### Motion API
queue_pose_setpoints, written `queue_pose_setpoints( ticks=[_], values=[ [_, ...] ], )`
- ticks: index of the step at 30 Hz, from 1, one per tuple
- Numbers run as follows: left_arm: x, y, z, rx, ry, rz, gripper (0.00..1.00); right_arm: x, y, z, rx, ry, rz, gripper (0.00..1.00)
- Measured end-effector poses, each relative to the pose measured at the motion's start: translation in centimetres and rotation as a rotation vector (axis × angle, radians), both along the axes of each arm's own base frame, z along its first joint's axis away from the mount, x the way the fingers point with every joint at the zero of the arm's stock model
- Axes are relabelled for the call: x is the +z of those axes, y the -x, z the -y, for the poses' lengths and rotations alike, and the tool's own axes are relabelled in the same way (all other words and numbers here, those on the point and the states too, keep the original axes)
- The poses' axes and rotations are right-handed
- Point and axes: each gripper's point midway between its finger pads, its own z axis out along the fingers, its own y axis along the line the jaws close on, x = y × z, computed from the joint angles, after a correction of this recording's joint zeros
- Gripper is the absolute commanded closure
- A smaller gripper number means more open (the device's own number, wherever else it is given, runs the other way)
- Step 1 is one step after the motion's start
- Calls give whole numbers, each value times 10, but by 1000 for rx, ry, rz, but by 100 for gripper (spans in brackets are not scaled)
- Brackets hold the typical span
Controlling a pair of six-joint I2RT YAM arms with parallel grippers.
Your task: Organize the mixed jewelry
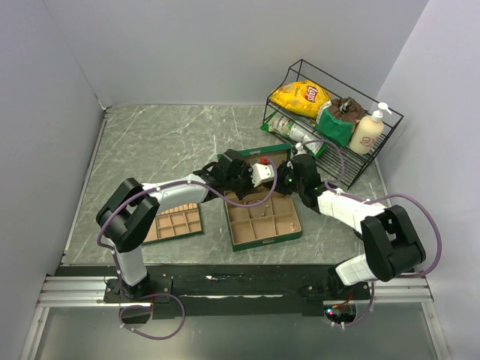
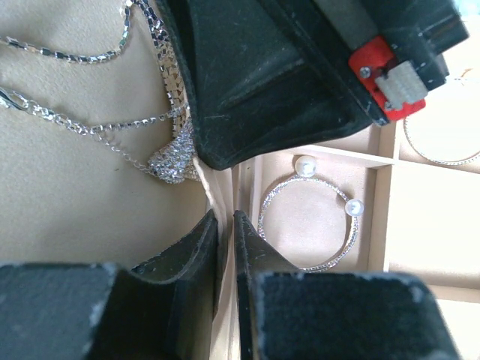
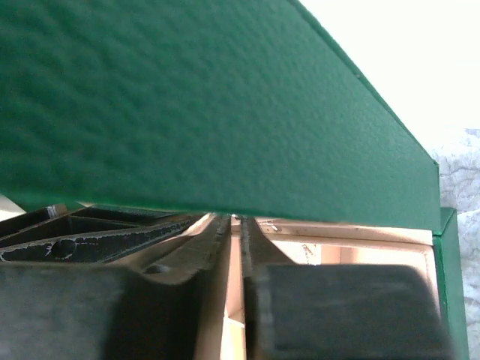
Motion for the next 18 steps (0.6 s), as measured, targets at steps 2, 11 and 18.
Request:
queue_pose_setpoints(
  ticks=[2, 11, 18],
  values=[
    [0, 0, 0, 0, 0, 0, 82, 0, 0, 0, 4, 2, 1, 99],
    [0, 0, 0, 0, 0, -1, 82, 2, 1, 1, 12, 12, 13, 100],
    [-1, 0, 0, 0, -1, -1, 83, 28, 0, 4, 4, 5, 82, 100]
  ],
)
